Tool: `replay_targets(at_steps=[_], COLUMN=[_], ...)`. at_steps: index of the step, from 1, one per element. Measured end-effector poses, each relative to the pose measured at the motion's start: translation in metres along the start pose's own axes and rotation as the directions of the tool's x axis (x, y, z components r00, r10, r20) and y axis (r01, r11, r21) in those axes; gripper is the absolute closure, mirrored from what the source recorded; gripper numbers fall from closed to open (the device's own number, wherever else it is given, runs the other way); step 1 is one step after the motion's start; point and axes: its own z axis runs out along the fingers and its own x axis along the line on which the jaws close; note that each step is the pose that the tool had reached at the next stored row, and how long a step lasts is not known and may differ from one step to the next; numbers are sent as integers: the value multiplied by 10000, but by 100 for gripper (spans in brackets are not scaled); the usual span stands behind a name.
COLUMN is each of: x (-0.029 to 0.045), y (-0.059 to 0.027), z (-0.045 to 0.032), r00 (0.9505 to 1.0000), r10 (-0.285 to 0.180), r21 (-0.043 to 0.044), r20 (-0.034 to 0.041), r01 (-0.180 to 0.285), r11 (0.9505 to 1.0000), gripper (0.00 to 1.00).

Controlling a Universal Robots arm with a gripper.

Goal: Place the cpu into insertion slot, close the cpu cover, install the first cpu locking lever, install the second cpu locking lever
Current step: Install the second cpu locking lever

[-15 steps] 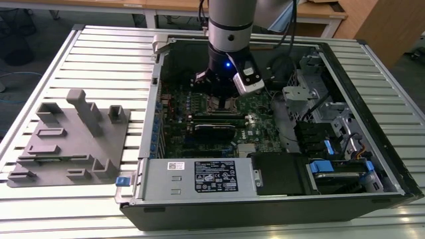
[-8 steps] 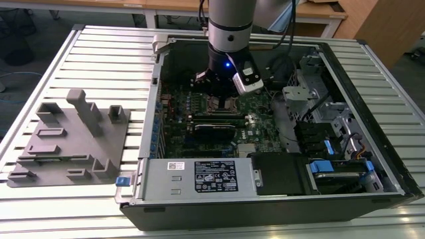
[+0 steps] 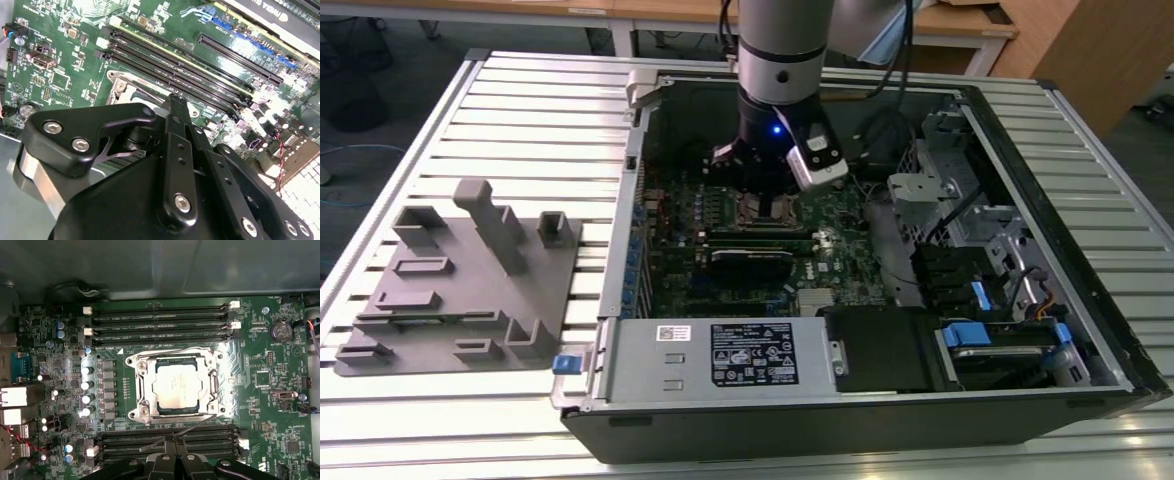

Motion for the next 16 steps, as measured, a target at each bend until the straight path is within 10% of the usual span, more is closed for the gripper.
replay_targets(at_steps=[16], x=[115], y=[67], z=[63], r00=[10000], r10=[-1], r21=[-4], r20=[79], r01=[1], r11=[10000], gripper=[90])
